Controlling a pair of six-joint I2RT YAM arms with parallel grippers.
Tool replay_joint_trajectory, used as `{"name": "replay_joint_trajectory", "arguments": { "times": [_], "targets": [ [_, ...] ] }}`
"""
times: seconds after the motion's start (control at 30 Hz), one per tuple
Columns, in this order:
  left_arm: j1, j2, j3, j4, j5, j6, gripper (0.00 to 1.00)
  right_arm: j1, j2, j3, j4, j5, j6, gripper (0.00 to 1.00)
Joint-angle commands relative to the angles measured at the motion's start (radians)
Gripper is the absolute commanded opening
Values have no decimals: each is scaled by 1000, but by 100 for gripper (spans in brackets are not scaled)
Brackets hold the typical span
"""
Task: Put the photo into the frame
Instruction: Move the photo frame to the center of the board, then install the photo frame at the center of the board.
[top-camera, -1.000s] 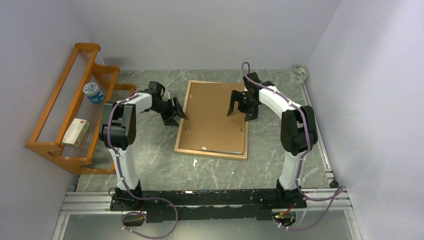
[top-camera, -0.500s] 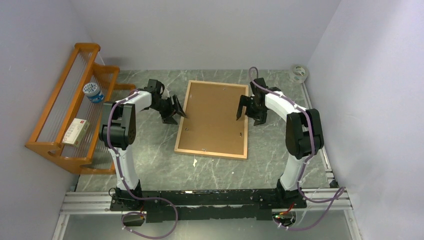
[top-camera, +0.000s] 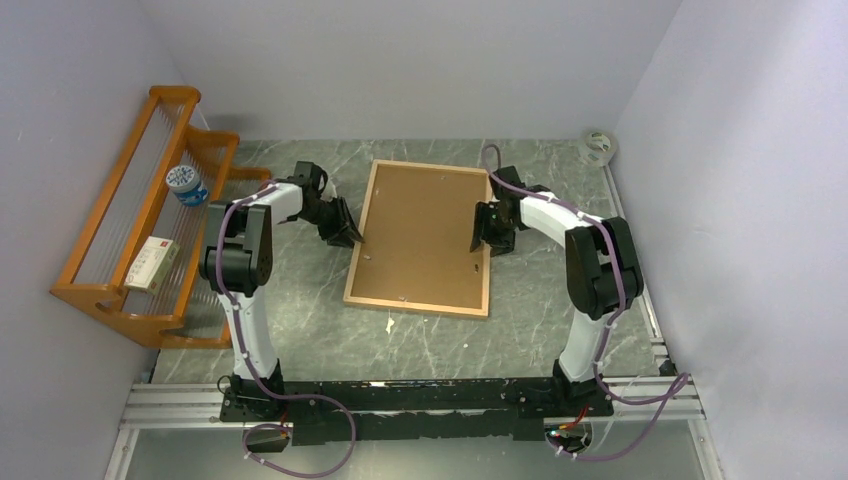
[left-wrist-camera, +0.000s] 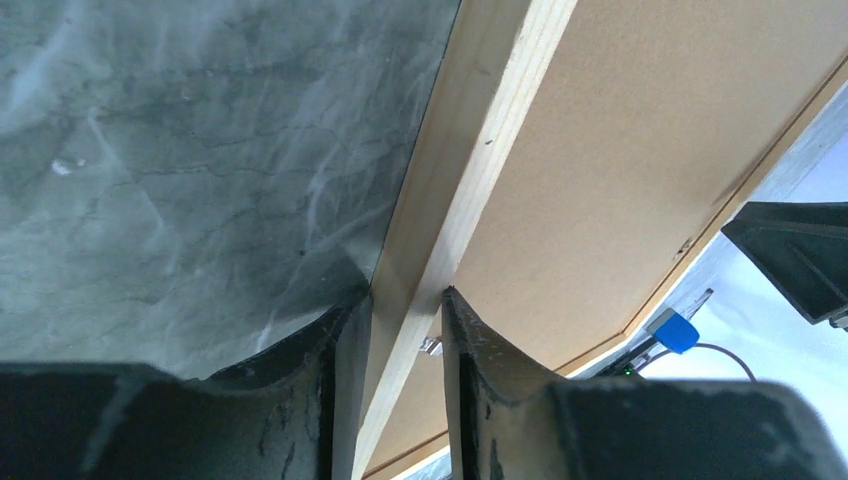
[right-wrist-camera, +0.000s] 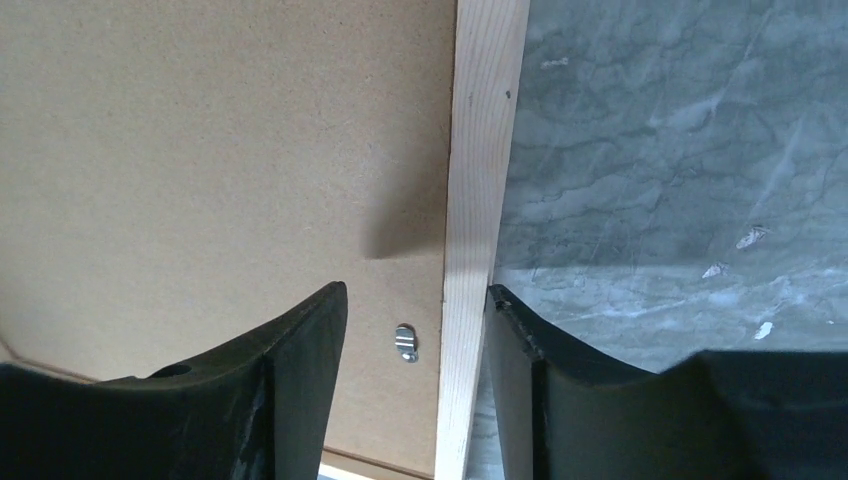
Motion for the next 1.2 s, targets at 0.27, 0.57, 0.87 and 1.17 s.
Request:
{"name": "replay_joint_trajectory", "arguments": {
  "times": [0.27, 0.57, 0.87, 1.17],
  "targets": [
    [-6, -155, -154, -24, -176, -20, 28, 126, 69, 152, 54, 92, -66, 57],
    [-6, -189, -220, -21, -201, -30, 34, 130, 5, 96, -85, 197, -53, 78],
    [-5, -170, -205, -26, -194, -27, 33, 181, 18, 79, -166, 233, -64, 75],
    [-6, -161, -216, -16, -177, -27, 33, 186, 53, 83, -196, 279, -8, 61]
  ]
}}
